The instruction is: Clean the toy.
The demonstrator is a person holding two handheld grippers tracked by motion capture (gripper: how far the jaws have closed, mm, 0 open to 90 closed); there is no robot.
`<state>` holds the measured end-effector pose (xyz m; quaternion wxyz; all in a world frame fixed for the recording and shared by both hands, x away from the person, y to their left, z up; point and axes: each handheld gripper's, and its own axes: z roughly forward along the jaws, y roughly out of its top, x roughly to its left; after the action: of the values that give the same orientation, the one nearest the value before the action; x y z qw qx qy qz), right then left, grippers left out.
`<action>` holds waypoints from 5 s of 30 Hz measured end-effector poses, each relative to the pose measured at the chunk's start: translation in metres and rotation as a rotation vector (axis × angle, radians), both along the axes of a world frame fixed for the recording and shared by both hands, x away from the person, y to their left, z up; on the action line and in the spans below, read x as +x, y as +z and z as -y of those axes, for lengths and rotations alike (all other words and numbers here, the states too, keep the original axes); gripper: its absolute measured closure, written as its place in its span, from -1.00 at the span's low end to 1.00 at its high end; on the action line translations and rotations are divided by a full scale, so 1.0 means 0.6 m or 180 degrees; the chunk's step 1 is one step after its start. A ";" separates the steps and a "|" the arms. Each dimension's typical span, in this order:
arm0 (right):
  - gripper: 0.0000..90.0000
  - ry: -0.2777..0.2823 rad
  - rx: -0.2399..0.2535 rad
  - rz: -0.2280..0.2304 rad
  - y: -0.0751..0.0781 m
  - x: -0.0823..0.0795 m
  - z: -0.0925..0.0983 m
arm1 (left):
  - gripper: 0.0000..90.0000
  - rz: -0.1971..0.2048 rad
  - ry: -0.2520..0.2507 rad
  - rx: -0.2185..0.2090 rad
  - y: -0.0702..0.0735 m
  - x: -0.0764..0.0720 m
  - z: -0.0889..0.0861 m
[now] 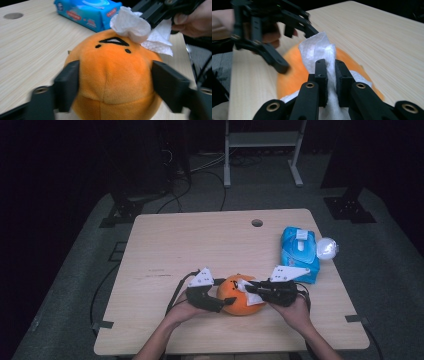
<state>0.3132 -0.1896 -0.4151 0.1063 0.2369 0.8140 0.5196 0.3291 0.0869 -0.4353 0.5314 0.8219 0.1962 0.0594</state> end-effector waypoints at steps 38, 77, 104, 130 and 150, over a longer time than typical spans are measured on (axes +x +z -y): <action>0.81 0.0289 0.0117 0.0037 0.018 -0.020 -0.012 | -0.27 0.0330 -0.0391 0.0292 0.008 -0.026 0.028; 0.81 0.0053 0.0046 -0.0130 0.009 -0.004 0.003 | -0.62 -0.0237 -0.0279 0.0068 0.004 -0.017 0.033; 0.80 0.0007 -0.0004 -0.0084 0.003 -0.018 -0.001 | -0.52 0.0019 -0.0365 0.0146 0.011 -0.024 0.028; 0.81 0.0012 -0.0014 -0.0066 -0.001 -0.015 -0.004 | -0.26 0.0022 -0.0307 0.0075 -0.003 -0.010 0.002; 0.80 -0.0001 -0.0031 -0.0064 -0.005 -0.020 0.008 | -0.23 -0.0161 -0.0069 0.0029 -0.016 0.011 -0.024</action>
<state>0.3011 -0.1946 -0.4180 0.0994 0.2417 0.8175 0.5133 0.3357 0.1014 -0.4448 0.5231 0.8277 0.2004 0.0337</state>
